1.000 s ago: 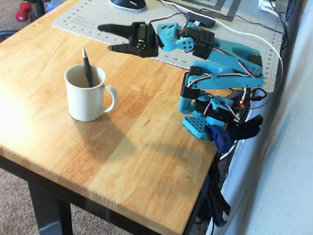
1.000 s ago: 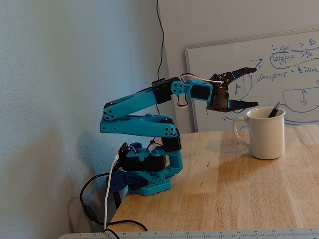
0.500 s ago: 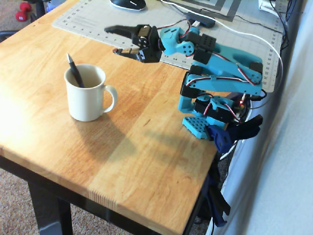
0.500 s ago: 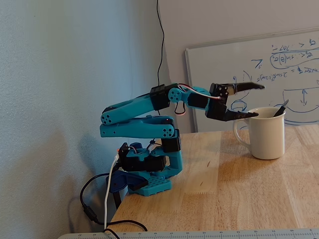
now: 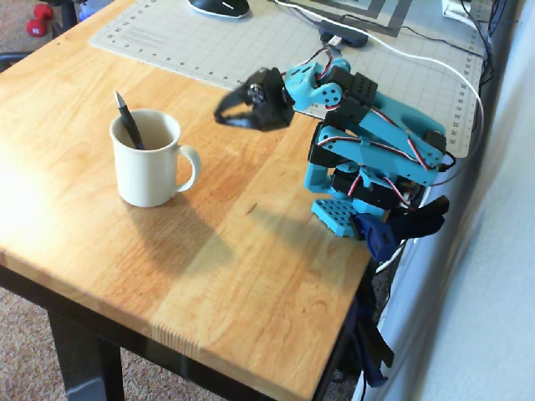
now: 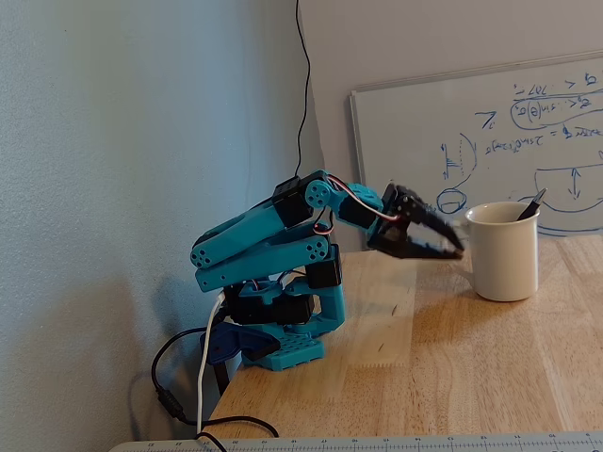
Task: Grasp a pen and put it in a mug.
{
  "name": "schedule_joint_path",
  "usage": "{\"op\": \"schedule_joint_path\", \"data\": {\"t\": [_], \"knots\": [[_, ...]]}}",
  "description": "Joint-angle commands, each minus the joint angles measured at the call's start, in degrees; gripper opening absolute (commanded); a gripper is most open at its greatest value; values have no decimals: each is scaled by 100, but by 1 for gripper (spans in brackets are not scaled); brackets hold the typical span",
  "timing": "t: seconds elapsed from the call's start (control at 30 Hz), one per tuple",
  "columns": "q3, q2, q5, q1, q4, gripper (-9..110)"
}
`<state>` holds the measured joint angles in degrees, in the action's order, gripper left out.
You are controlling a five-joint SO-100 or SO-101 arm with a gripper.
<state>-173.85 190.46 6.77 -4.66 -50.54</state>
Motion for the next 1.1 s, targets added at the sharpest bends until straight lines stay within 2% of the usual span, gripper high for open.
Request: {"op": "schedule_joint_path", "data": {"t": [0.0,0.23,0.5,1.07], "knots": [[149,158,-53,53,-817,0],[18,158,-53,53,-1995,0],[-642,158,-53,53,-1635,0],[-589,158,-53,9,-1617,0]]}}
